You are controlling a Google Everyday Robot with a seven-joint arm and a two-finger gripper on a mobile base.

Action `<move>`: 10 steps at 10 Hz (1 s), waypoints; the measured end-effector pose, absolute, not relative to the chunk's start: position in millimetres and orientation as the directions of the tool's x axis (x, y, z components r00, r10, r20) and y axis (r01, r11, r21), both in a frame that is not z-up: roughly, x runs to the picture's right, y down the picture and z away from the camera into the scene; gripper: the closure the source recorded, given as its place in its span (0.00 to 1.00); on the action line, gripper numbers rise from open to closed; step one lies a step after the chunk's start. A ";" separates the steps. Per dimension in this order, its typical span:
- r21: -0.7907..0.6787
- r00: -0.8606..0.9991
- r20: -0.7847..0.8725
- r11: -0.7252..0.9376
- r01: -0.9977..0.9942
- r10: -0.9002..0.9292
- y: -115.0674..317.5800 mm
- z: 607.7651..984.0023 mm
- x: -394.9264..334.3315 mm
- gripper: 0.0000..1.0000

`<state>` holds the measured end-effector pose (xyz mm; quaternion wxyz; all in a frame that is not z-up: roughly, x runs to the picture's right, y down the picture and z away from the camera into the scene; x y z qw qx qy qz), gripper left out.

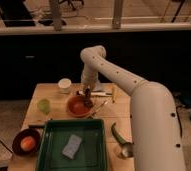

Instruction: Place grapes in red bowl

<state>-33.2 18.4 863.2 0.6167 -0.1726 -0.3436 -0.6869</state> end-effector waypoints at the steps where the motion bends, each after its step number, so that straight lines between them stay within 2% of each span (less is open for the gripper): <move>1: 0.263 -0.184 0.662 -0.006 0.965 -0.727 18.4 862.9 -32.7 0.98; 10: 0.300 -0.240 0.678 -0.036 0.953 -0.695 20.1 864.1 -26.0 0.98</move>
